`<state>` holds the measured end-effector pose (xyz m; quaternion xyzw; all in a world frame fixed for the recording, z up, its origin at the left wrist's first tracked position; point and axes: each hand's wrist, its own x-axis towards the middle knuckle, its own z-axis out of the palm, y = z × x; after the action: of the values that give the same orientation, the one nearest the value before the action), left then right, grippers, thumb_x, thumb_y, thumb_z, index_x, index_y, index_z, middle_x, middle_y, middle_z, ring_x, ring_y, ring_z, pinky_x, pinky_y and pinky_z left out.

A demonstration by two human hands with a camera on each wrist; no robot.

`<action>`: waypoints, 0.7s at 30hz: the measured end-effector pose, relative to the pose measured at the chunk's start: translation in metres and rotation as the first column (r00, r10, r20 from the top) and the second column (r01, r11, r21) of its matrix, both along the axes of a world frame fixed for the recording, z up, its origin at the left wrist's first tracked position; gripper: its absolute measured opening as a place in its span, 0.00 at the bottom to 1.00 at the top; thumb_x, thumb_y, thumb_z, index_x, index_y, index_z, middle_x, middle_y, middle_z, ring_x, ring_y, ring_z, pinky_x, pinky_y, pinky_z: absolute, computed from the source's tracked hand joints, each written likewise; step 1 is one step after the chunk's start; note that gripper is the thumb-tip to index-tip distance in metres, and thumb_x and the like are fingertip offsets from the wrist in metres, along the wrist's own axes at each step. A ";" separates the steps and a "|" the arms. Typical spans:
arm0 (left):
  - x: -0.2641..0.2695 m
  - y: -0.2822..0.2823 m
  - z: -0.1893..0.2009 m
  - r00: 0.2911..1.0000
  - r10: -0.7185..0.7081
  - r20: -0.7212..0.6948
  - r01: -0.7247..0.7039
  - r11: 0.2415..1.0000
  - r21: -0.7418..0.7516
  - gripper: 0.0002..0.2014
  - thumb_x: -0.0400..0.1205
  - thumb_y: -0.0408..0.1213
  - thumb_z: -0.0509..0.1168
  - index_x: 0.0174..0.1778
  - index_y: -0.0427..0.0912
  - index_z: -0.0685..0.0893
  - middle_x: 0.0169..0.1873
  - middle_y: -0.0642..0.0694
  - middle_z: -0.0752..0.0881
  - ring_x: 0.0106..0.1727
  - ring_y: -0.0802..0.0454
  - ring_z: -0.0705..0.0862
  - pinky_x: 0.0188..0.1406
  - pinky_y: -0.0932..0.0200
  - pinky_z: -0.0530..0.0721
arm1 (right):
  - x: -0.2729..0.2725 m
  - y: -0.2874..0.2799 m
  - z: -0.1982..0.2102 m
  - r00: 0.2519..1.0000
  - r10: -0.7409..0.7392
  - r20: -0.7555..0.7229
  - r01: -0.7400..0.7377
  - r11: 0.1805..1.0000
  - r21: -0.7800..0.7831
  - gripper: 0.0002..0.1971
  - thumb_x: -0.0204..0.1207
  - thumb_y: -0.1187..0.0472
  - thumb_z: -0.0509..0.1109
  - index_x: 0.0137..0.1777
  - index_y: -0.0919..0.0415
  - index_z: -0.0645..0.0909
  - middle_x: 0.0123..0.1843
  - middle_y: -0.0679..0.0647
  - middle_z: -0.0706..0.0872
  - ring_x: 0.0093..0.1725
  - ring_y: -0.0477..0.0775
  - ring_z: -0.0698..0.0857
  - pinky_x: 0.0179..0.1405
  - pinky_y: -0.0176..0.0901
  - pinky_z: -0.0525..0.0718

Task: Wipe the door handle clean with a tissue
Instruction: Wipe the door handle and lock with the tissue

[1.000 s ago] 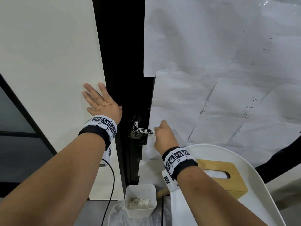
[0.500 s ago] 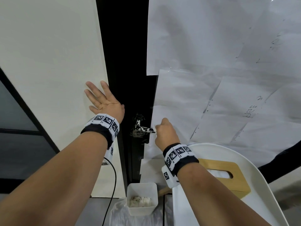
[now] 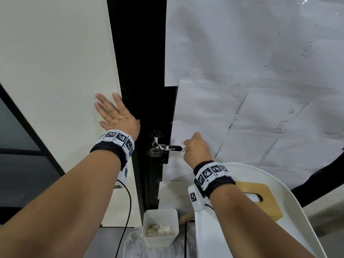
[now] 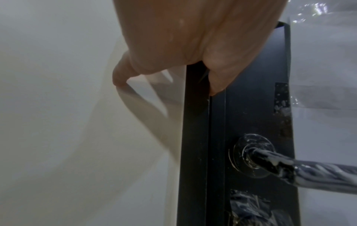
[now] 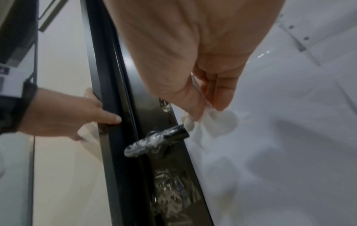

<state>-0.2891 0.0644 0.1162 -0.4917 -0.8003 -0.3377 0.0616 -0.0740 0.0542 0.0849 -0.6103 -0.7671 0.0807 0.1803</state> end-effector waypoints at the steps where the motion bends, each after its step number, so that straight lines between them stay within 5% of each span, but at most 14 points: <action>1: 0.000 0.000 0.000 1.000 0.001 0.002 -0.001 1.000 0.003 0.52 0.76 0.47 0.67 0.82 0.36 0.35 0.79 0.21 0.39 0.80 0.22 0.39 0.62 0.24 0.71 | -0.002 -0.001 -0.004 1.000 -0.007 0.014 0.007 1.000 -0.016 0.11 0.75 0.70 0.63 0.53 0.67 0.85 0.56 0.61 0.73 0.43 0.64 0.82 0.41 0.47 0.83; 6: 0.001 0.000 -0.001 1.000 -0.004 0.007 0.003 1.000 0.019 0.51 0.76 0.49 0.66 0.82 0.37 0.35 0.79 0.22 0.38 0.80 0.22 0.38 0.63 0.24 0.71 | -0.019 -0.004 -0.007 0.998 0.041 0.051 -0.040 0.999 -0.027 0.11 0.72 0.75 0.62 0.50 0.70 0.83 0.55 0.61 0.72 0.45 0.64 0.81 0.44 0.51 0.85; 11: -0.002 0.002 -0.004 1.000 -0.011 0.000 0.011 1.000 0.020 0.52 0.76 0.46 0.68 0.81 0.38 0.34 0.79 0.21 0.38 0.80 0.22 0.38 0.63 0.23 0.71 | -0.030 -0.003 -0.003 0.987 0.159 -0.024 -0.160 0.987 -0.027 0.12 0.75 0.75 0.61 0.52 0.68 0.84 0.53 0.60 0.73 0.40 0.56 0.76 0.41 0.38 0.73; 14: -0.003 0.003 -0.004 1.000 -0.002 -0.005 0.003 1.000 0.017 0.52 0.76 0.46 0.68 0.81 0.38 0.34 0.79 0.21 0.38 0.80 0.22 0.38 0.62 0.23 0.71 | -0.022 0.000 -0.001 0.983 0.092 -0.156 -0.089 0.996 0.024 0.12 0.75 0.75 0.59 0.50 0.69 0.84 0.49 0.58 0.72 0.38 0.55 0.74 0.40 0.38 0.70; 21: -0.002 0.003 -0.003 1.000 0.020 -0.014 -0.020 1.000 -0.007 0.52 0.76 0.47 0.68 0.81 0.38 0.33 0.79 0.21 0.39 0.80 0.22 0.39 0.61 0.25 0.73 | -0.006 0.000 -0.003 0.999 -0.033 -0.026 0.035 0.998 0.047 0.11 0.75 0.70 0.62 0.51 0.65 0.85 0.51 0.60 0.78 0.50 0.61 0.79 0.38 0.44 0.71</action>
<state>-0.2909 0.0675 0.1128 -0.4863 -0.8059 -0.3307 0.0685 -0.0803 0.0543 0.0817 -0.6178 -0.7560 0.0671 0.2056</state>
